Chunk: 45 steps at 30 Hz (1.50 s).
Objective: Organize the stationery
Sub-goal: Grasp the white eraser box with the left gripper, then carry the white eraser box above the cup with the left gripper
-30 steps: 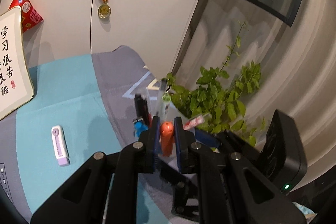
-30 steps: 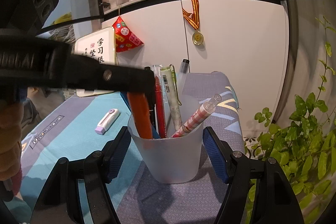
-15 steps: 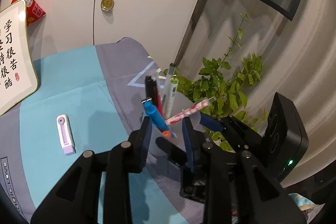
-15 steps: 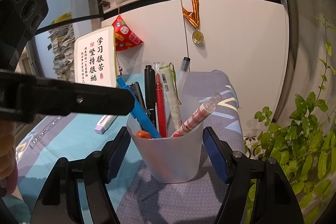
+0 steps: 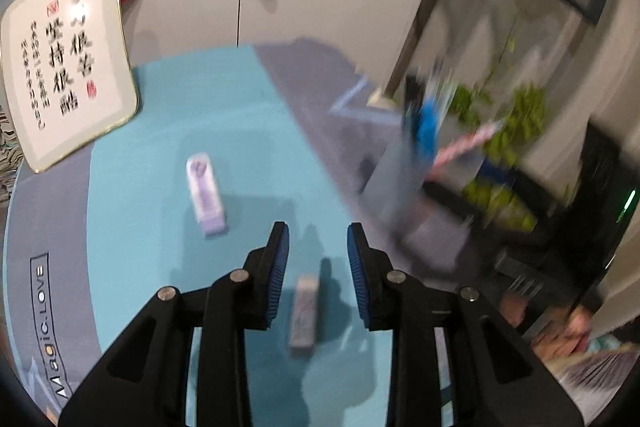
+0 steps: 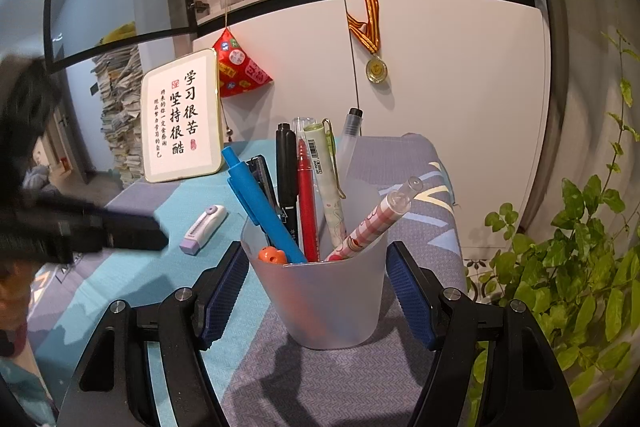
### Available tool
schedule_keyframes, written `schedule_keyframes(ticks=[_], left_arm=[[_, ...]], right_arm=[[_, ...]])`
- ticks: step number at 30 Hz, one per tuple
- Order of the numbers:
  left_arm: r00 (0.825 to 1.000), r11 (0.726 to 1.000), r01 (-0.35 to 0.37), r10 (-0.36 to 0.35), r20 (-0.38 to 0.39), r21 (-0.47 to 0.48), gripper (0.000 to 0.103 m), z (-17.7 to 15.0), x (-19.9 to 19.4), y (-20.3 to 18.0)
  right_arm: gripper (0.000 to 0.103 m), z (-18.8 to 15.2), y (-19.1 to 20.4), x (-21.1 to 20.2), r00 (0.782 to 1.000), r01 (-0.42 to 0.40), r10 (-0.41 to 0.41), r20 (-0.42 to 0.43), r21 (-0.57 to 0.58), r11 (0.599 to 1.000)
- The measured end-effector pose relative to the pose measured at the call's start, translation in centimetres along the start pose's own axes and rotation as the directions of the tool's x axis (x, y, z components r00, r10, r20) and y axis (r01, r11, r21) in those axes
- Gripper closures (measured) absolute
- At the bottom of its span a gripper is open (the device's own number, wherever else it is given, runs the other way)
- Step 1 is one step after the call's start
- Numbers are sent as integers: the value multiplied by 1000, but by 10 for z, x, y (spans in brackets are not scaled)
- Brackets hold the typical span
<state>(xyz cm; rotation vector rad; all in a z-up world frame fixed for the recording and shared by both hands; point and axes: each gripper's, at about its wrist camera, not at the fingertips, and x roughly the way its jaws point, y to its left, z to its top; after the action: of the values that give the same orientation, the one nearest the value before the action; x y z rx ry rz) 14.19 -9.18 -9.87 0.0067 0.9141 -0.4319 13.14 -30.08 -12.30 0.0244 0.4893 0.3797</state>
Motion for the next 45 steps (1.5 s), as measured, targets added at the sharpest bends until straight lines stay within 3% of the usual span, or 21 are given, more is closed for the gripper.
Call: schedule_keyframes(ticks=[6,22,26,37,45], left_arm=[[994,997,-23,30,-103,71,75,-27,24,-2],[987,992,-69,82,-136,104,77,-27,45,-3],[987,991,-65,81,-138,114,89,-26,47,-5],[999,993,-50,48,23,107,89,-7,-6,-13],[997,994,-43,36,73,98,89,-4,-23,-16]], right_arm=[[31,-1,0,0,1000,1,-1,-1,-1,1000],[31,0,0,0,1000,1,-1,-1,-1,1000],[31,0,0,0,1000,1,-1,-2,0,1000],[31,0,0,0,1000,1,-1,-2,0,1000],[31,0,0,0,1000,1,-1,-2,-1,1000]])
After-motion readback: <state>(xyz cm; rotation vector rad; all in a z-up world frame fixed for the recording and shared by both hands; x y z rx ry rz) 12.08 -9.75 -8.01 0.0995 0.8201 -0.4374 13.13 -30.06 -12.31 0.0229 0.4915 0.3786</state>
